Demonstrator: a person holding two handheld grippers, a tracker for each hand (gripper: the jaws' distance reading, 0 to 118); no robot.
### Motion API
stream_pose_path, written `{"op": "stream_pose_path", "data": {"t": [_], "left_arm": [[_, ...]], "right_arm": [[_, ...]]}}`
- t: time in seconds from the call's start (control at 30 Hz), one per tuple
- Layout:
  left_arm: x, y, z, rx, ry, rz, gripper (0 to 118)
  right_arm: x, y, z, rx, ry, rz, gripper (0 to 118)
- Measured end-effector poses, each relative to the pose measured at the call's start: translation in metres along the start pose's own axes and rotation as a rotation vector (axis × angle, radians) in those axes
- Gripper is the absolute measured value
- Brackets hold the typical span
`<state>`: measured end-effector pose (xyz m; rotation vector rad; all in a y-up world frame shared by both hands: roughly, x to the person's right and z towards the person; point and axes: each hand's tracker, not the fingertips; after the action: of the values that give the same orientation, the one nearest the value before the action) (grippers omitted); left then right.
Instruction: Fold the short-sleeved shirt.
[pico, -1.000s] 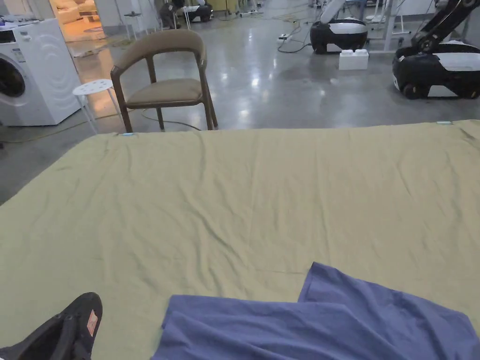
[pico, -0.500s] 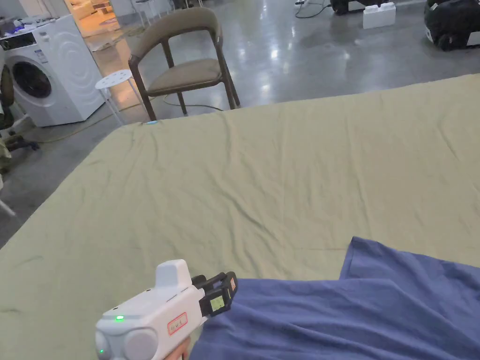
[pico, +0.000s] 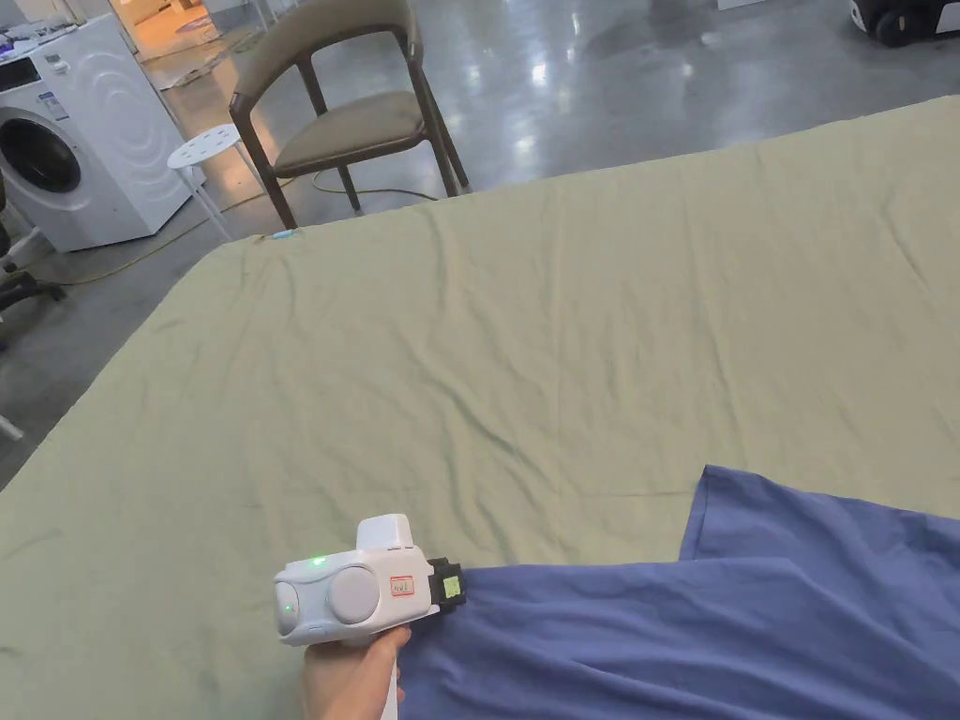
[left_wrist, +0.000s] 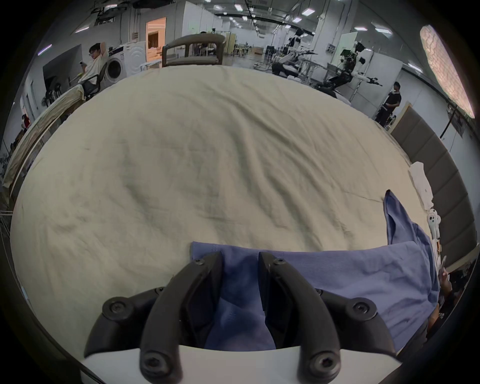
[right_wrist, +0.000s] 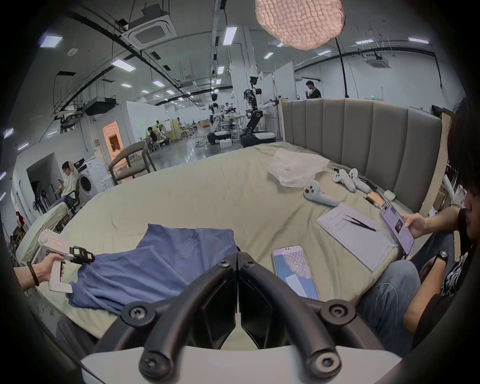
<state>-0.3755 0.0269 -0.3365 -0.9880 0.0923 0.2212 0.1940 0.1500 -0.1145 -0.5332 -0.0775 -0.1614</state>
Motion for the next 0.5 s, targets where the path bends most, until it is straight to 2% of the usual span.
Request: {"op": "stream_pose_path", "data": {"t": [0.07, 0.1, 0.3, 0.37, 0.4, 0.43, 0.5], "left_arm": [[0.005, -0.002, -0.001, 0.005, 0.015, -0.021, 15], [0.007, -0.003, -0.002, 0.002, 0.022, -0.033, 0], [0.014, 0.005, -0.012, -0.056, 0.031, -0.017, 0], [0.013, 0.007, -0.013, -0.075, 0.026, -0.050, 0], [0.012, 0.008, -0.014, -0.081, 0.023, -0.054, 0], [0.011, 0.009, -0.015, -0.084, 0.022, -0.056, 0], [0.014, 0.008, -0.016, -0.089, 0.029, -0.058, 0]], "right_arm": [[-0.002, -0.003, -0.004, -0.009, 0.016, -0.002, 0], [-0.004, -0.002, -0.006, -0.014, 0.024, 0.000, 0], [-0.017, 0.027, -0.032, -0.009, 0.102, 0.019, 0], [-0.020, 0.046, -0.054, -0.056, 0.170, 0.070, 1], [-0.023, 0.057, -0.070, -0.096, 0.189, 0.111, 11], [-0.026, 0.064, -0.086, -0.133, 0.195, 0.146, 30], [-0.030, 0.075, -0.129, -0.200, 0.184, 0.199, 80]]}}
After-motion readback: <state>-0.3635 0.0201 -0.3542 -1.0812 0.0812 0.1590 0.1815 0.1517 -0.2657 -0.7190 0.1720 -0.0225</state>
